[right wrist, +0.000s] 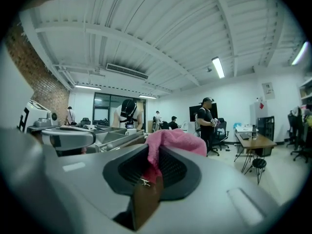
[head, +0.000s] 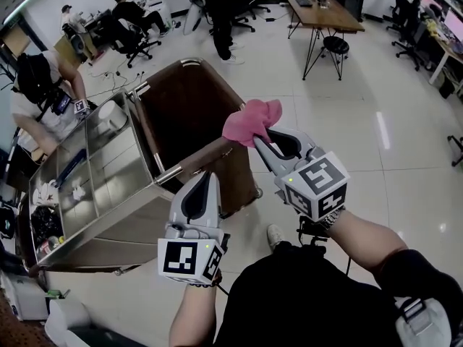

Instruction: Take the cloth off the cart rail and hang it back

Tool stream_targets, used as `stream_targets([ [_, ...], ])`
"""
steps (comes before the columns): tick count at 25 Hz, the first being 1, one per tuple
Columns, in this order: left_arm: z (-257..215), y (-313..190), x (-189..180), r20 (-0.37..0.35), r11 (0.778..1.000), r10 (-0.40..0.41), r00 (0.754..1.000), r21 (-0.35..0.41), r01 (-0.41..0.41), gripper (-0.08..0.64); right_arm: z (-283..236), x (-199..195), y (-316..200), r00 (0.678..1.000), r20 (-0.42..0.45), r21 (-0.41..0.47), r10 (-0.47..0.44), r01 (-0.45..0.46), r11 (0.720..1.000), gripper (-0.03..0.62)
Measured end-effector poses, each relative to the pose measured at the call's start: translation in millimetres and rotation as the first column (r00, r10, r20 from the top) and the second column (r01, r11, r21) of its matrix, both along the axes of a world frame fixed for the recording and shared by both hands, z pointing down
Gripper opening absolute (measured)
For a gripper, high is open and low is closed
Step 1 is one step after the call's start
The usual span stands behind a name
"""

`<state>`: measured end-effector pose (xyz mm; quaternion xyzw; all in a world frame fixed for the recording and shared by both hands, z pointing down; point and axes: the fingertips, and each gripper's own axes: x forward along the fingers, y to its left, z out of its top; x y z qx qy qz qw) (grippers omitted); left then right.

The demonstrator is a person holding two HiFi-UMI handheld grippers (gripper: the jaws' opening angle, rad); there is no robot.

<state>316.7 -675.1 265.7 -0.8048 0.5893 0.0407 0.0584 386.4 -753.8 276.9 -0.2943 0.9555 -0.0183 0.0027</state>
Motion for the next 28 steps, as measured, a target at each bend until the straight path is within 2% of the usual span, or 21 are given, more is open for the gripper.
stream_targets([
  [5, -2, 38, 7, 0.006, 1.000, 0.007, 1.000, 0.021, -0.007, 0.003, -12, 12, 43, 1.000, 0.020, 0.048, 0.013, -0.014, 0.999, 0.061],
  [14, -2, 93, 18, 0.000, 1.000, 0.013, 1.000, 0.023, -0.013, 0.003, -17, 24, 102, 1.000, 0.016, 0.064, 0.015, -0.016, 0.998, 0.061],
  [22, -5, 120, 14, 0.000, 1.000, 0.006, 1.000, 0.017, -0.006, 0.003, -26, 18, 134, 1.000, 0.017, 0.072, -0.002, 0.001, 0.997, 0.061],
  [28, -15, 129, 20, 0.004, 0.999, -0.034, 0.999, 0.019, 0.034, 0.003, -40, 20, 145, 0.999, 0.020, 0.086, -0.049, 0.047, 0.995, 0.061],
])
